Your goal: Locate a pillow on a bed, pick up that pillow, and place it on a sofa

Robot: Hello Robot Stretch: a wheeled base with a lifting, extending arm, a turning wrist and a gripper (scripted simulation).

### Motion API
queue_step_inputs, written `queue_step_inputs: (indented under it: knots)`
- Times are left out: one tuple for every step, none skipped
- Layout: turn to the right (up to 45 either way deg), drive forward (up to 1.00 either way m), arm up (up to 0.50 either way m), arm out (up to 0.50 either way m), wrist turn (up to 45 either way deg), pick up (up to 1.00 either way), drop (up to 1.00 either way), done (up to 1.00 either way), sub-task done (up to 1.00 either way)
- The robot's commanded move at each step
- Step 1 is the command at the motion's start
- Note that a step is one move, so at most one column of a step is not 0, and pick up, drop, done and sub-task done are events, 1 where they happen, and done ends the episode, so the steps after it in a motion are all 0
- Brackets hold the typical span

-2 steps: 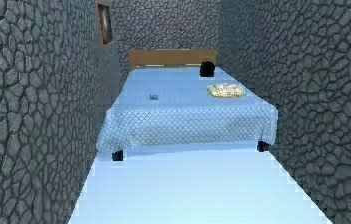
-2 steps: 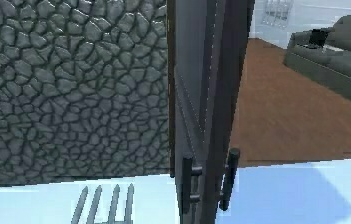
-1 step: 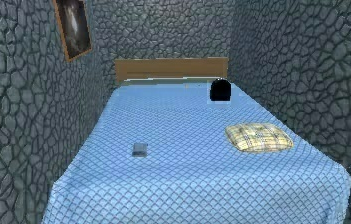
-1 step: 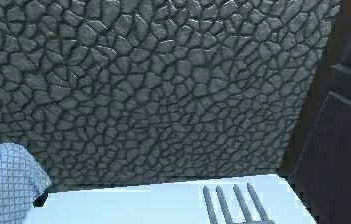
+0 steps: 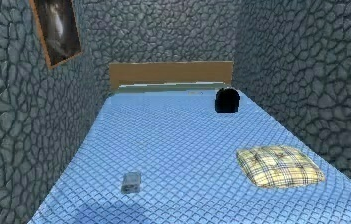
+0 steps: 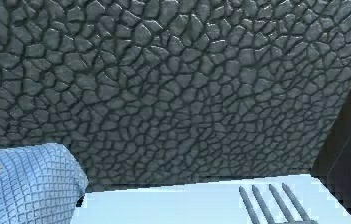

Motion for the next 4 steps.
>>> queue_step_inputs:
  knots:
    - [-45.0, 0.00, 0.00, 0.00, 0.0, 0.00, 0.00, 0.00, 0.00]
    - [-12.0, 0.00, 0.00, 0.00, 0.0, 0.00, 0.00, 0.00, 0.00]
    - [45.0, 0.00, 0.00, 0.00, 0.0, 0.00, 0.00, 0.00, 0.00]
    - [45.0, 0.00, 0.00, 0.00, 0.0, 0.00, 0.00, 0.00, 0.00]
